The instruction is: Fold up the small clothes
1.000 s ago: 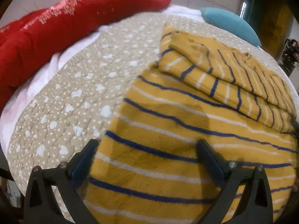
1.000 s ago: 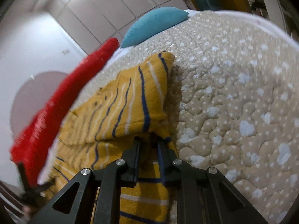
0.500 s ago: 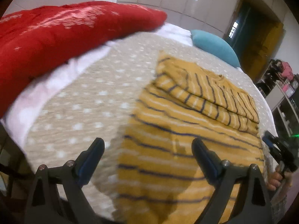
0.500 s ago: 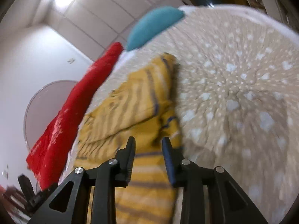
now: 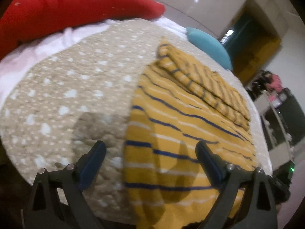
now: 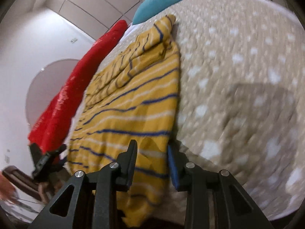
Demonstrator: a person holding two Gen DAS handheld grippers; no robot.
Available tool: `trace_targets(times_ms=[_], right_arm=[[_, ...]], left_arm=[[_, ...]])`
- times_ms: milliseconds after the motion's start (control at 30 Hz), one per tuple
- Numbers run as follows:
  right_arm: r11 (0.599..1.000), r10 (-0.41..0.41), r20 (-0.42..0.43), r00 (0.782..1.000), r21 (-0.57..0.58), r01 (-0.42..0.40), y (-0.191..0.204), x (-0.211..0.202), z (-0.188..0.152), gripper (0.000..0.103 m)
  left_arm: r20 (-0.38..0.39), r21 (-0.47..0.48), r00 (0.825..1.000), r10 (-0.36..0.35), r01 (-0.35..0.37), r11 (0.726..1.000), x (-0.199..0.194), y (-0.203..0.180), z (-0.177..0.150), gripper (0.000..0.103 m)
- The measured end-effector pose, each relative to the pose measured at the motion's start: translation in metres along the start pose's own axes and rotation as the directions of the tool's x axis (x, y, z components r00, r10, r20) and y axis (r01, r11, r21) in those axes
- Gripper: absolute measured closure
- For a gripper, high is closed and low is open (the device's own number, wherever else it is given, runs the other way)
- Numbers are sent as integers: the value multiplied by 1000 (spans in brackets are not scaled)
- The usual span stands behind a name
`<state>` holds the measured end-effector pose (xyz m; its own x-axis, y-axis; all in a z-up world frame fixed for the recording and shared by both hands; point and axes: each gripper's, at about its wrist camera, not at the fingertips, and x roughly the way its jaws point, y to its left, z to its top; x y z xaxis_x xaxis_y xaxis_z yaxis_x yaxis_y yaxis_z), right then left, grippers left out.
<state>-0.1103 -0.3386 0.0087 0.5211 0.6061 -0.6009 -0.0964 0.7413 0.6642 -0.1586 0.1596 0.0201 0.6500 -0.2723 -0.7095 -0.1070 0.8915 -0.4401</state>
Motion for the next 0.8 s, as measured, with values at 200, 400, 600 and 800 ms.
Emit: trace_targets(times_ms=[200, 400, 600, 800], right_arm=[[985, 161, -45, 986, 69, -157, 5, 13, -16, 67], [959, 264, -72, 962, 124, -254, 2, 22, -36, 67], [959, 272, -136, 953, 118, -257, 0, 30, -69, 68], [976, 213, -140, 967, 84, -203, 8, 31, -80, 70]], left_arm=[[-45, -48, 995, -89, 87, 995, 0, 5, -6, 68], [-55, -74, 990, -128, 123, 990, -4, 9, -24, 66], [-65, -42, 987, -144, 142, 989, -5, 2, -44, 48], [-77, -6, 995, -70, 70, 998, 0, -6, -43, 62]])
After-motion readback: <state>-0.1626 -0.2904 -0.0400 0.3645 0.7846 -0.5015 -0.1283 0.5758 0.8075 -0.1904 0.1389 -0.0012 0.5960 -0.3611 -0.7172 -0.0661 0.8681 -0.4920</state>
